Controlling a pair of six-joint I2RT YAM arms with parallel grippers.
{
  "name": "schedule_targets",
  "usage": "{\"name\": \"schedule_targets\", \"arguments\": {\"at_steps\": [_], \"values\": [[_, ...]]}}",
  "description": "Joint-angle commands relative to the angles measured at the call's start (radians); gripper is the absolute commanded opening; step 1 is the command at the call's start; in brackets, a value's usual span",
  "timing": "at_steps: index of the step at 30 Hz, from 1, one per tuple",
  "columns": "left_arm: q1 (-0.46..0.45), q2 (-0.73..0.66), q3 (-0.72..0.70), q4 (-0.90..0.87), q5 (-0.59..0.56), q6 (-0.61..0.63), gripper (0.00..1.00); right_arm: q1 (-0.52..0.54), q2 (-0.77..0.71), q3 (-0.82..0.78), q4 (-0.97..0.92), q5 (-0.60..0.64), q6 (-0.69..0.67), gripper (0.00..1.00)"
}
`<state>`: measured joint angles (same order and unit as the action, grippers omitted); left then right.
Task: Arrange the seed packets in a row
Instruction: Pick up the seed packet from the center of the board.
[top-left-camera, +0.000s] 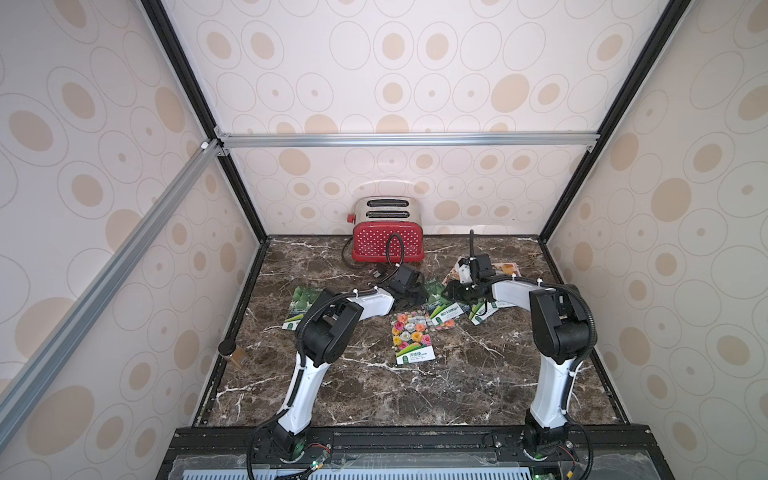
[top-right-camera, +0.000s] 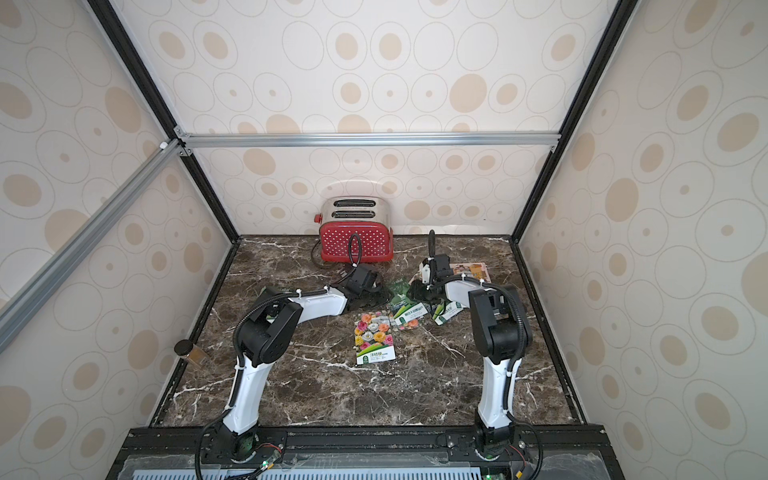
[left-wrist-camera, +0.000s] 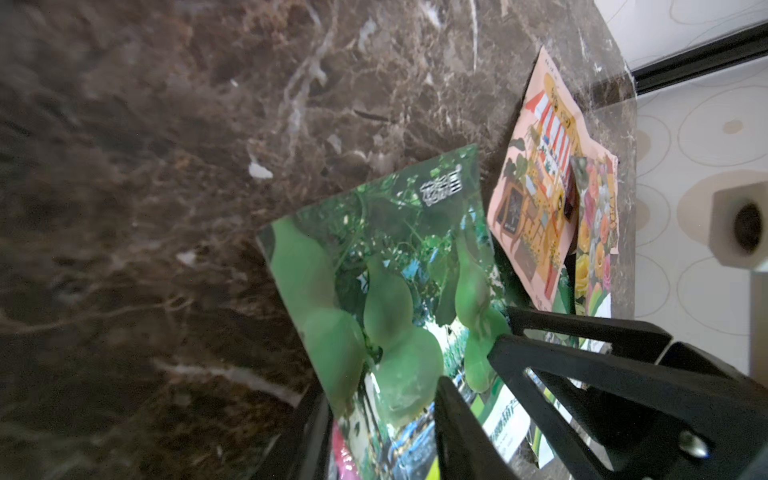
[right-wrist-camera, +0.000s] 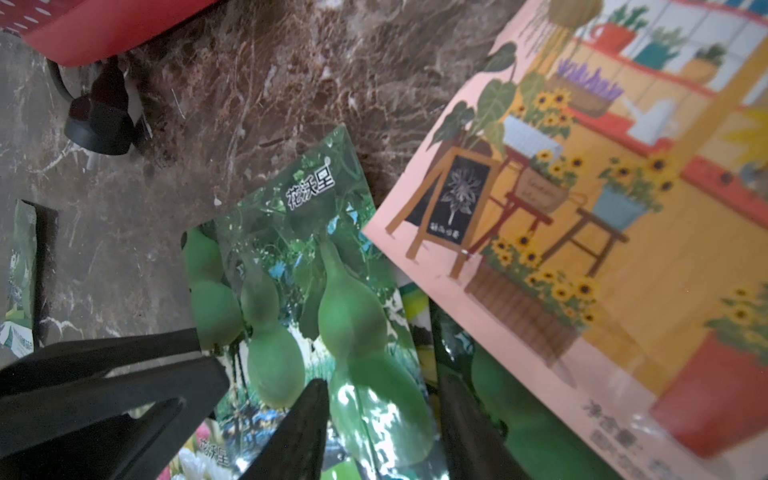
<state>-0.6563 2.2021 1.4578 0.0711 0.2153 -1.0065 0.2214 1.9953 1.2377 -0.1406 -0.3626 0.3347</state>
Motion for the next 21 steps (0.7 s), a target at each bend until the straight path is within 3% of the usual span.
{"name": "schedule_targets", "arguments": {"at_steps": [1,8,15,21], "values": [[-0.021,0.024,-0.006,0.05,0.011,-0.038,0.37,-0.001,0.031,-0.023,-0.02,-0.022,0.009,0.47],[-0.02,0.041,-0.004,0.062,0.018,-0.048,0.33,0.007,0.036,-0.031,-0.009,-0.047,0.018,0.46],[-0.021,0.035,0.003,0.056,0.016,-0.028,0.12,0.009,0.034,-0.055,0.004,-0.056,0.025,0.46],[-0.02,0.02,-0.003,0.049,0.033,-0.002,0.0,0.009,0.027,-0.064,-0.003,-0.041,0.012,0.55]]}}
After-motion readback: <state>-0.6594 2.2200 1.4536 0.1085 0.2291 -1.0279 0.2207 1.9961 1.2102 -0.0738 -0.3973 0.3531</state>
